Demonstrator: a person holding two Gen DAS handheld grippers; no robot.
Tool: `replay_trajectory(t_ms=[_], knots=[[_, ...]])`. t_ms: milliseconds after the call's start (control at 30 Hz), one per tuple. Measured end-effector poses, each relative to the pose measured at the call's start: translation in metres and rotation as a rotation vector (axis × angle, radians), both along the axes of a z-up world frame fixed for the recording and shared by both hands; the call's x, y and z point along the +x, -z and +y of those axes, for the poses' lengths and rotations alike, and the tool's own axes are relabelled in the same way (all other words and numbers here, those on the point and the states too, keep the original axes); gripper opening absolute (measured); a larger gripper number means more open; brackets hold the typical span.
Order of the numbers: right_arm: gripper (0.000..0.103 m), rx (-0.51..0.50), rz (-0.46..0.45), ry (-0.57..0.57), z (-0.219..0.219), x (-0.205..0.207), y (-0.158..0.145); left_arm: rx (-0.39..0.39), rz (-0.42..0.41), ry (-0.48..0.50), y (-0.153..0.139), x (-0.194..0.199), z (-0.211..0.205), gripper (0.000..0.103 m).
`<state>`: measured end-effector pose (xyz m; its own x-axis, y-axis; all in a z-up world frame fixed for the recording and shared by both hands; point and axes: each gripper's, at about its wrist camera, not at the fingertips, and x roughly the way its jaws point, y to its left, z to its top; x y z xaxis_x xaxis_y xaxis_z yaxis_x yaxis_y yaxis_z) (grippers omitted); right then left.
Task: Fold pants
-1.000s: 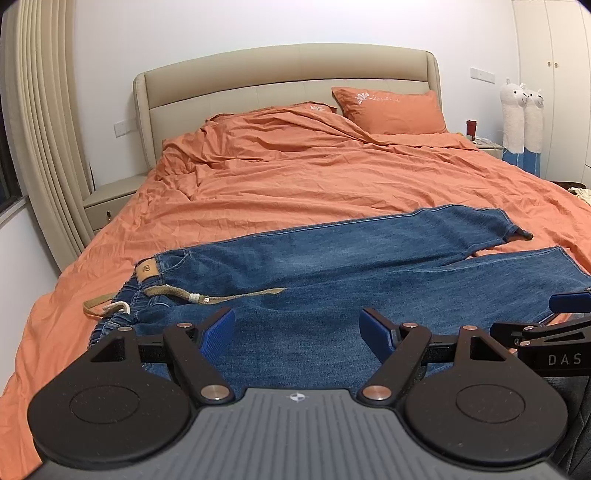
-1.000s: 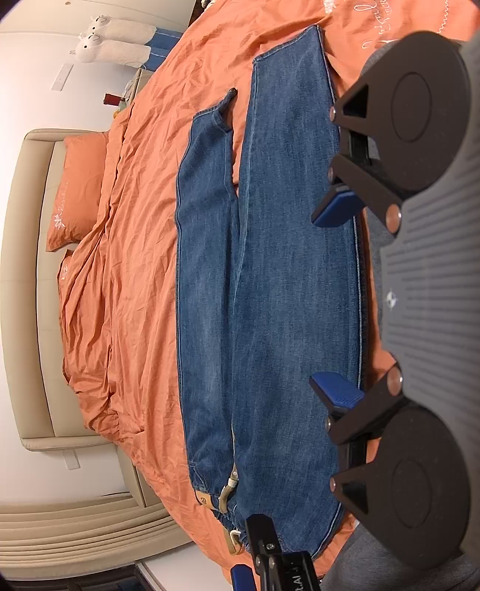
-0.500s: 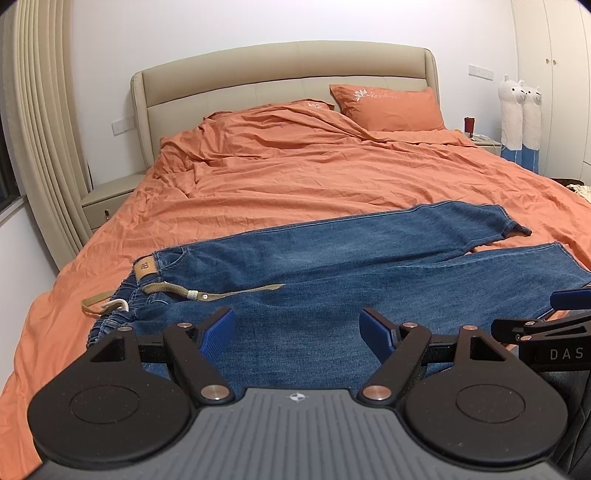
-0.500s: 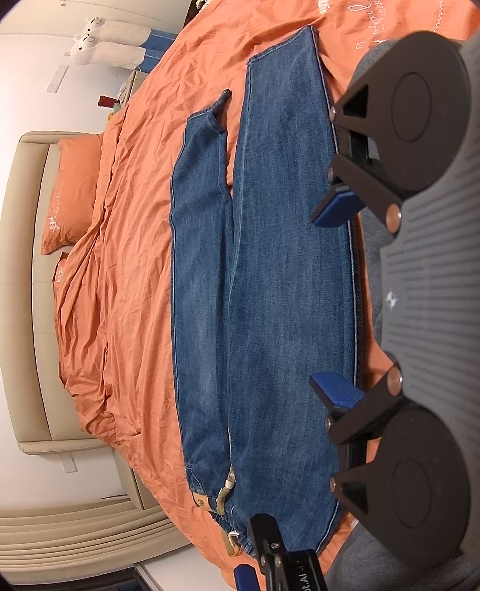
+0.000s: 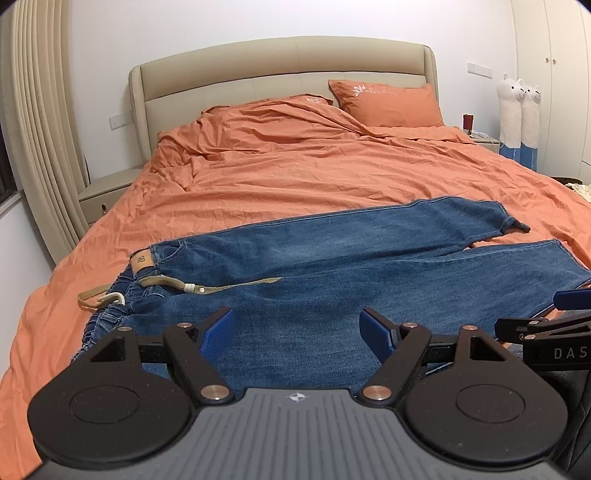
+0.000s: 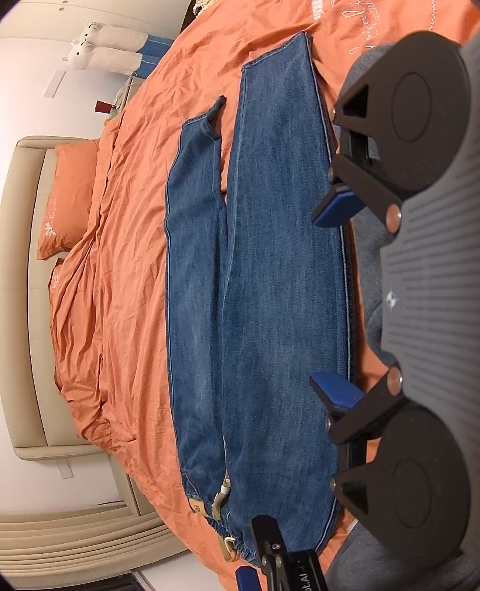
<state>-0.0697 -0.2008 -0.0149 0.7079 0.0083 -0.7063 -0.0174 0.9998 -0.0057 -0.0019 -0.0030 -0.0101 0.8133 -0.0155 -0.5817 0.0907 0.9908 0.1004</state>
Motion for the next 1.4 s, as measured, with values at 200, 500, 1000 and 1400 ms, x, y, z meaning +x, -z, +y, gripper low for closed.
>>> replay_trajectory(t_ms=[200,500,1000,1400], knots=[[0.082,0.003,-0.001,0.003,-0.0002,0.0006,-0.0015,0.000,0.001,0.000,0.0009,0.0001,0.0004,0.090],[0.082,0.008,0.007,0.004,-0.0028,0.0007,-0.0015,0.001,0.004,0.002,0.0035,0.0006,0.0001,0.090],[0.082,0.007,0.000,-0.003,-0.0023,-0.0018,-0.0025,0.003,0.005,0.004,0.0037,0.0009,-0.0019,0.090],[0.082,0.007,-0.004,-0.009,-0.0002,-0.0049,-0.0043,0.002,0.010,0.003,-0.0022,-0.0014,-0.0014,0.090]])
